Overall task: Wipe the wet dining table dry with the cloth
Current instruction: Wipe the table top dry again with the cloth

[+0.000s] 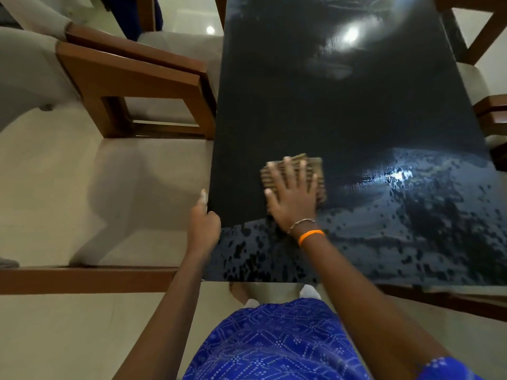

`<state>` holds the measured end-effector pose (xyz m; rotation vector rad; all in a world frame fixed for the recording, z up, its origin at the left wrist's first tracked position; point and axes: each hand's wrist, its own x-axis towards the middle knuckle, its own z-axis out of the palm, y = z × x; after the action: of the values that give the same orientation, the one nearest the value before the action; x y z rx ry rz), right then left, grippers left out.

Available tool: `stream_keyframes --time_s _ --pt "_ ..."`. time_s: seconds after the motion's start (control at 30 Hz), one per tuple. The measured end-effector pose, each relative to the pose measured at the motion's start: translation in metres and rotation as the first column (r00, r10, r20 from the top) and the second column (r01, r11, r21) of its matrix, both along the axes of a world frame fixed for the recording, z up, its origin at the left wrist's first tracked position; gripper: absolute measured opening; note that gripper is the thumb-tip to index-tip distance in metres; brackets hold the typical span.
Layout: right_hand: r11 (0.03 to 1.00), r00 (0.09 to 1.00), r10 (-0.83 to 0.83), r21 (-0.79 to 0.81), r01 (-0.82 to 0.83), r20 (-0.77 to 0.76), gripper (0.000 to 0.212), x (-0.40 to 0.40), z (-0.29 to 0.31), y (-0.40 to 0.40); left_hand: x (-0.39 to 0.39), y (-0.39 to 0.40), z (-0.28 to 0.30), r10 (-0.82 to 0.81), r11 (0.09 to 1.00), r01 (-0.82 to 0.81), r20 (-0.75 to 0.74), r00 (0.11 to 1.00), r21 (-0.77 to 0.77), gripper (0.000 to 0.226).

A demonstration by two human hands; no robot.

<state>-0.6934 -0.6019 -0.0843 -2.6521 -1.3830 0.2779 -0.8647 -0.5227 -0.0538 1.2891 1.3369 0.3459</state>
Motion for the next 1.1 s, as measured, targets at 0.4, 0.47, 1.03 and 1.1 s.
stream_keyframes --time_s 0.4,0.47,1.03,1.1 --pt "0.978 0.979 0.199 0.052 -0.202 0.05 0.054 0.049 -0.004 -0.05 0.082 -0.059 0.013 -0.374 0.764 0.475 -0.301 0.877 0.436 0.057" --pt "0.997 0.996 0.078 0.016 -0.079 0.05 0.056 0.088 -0.003 -0.082 0.095 -0.073 0.013 -0.455 0.696 0.551 -0.309 0.835 0.461 0.056" --pt "0.882 0.882 -0.471 0.028 0.47 0.024 0.061 0.181 -0.007 -0.12 0.159 -0.143 0.006 -0.494 0.574 0.654 -0.429 0.756 0.493 0.067" --pt "0.967 0.967 -0.255 0.029 0.254 0.002 0.062 0.156 -0.006 -0.086 0.163 -0.147 0.005 -0.443 0.604 0.629 -0.449 0.776 0.49 0.071"
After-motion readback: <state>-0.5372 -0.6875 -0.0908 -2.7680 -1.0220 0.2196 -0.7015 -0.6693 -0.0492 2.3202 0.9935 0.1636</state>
